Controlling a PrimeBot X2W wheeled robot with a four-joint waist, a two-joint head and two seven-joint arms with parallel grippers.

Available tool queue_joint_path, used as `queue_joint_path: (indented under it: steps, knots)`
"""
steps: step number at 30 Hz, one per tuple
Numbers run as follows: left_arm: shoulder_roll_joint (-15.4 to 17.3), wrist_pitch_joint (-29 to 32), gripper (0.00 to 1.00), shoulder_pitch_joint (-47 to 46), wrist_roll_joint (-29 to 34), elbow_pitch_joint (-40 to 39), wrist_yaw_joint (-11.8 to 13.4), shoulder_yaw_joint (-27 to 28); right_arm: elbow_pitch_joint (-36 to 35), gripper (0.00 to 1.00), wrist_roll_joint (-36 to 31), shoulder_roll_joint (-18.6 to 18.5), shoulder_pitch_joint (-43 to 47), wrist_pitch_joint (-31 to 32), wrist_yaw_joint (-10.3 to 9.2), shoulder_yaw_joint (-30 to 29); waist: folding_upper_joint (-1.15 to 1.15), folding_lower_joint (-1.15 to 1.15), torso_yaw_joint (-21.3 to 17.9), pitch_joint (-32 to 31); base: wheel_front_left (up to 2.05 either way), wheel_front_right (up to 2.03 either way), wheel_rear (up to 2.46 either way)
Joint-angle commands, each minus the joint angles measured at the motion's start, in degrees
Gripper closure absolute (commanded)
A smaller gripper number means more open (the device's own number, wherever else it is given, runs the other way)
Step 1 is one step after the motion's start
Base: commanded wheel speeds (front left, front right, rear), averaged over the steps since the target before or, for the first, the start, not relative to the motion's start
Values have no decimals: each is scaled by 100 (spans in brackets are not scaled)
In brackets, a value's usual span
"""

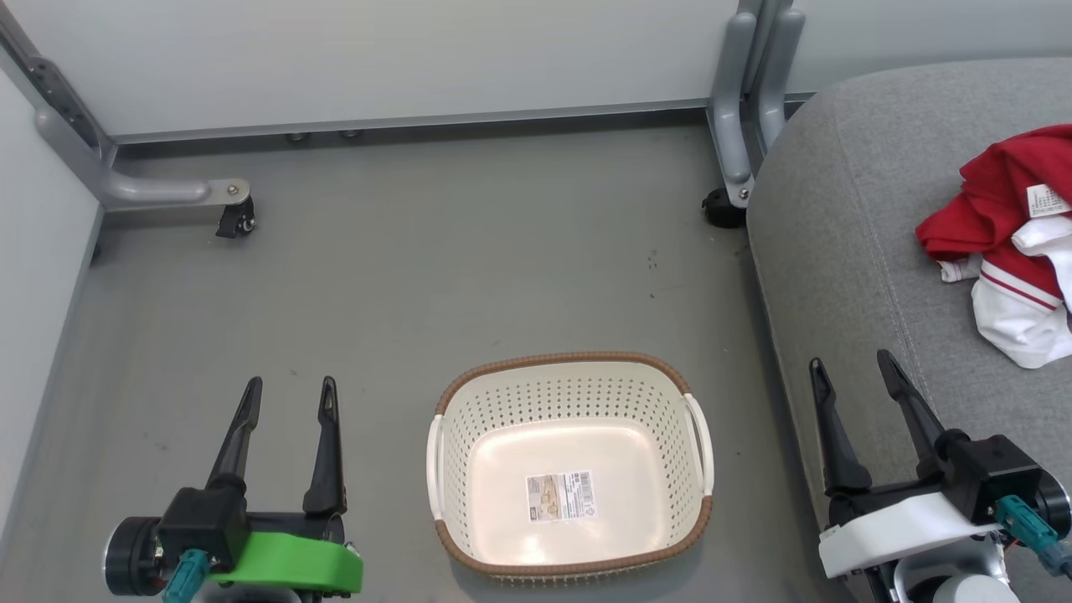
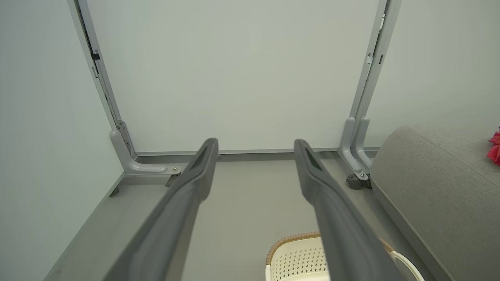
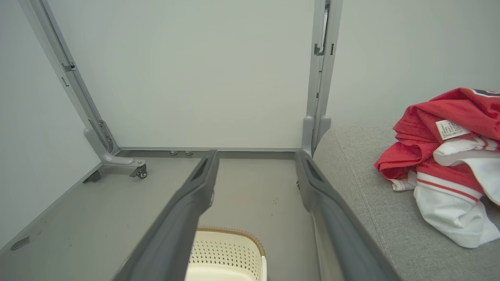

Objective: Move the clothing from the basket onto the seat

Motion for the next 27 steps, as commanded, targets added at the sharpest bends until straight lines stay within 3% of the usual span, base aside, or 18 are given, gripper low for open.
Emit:
queue_joint_path:
  steps: [1, 20, 21, 27]
  knots:
    - [-21, -2, 0, 120, 60, 66, -70, 54, 12, 0, 61, -14, 115, 15, -4, -9, 0, 0, -46, -89, 0, 0, 0]
    - [-231, -2, 0, 97, 346, 319, -259, 317, -17, 0, 156, -14, 146, 4, -4, 52, 0, 0, -118, -114, 0, 0, 0]
    - [-240, -2, 100, 95, 347, 324, -268, 325, -19, 100, 157, -14, 147, 7, -4, 55, 0, 0, -116, -113, 0, 0, 0]
    - [-240, 43, 100, 88, 109, 493, -266, 288, 173, 100, 376, 19, 190, 20, 1, 76, 0, 0, -118, -121, 0, 0, 0]
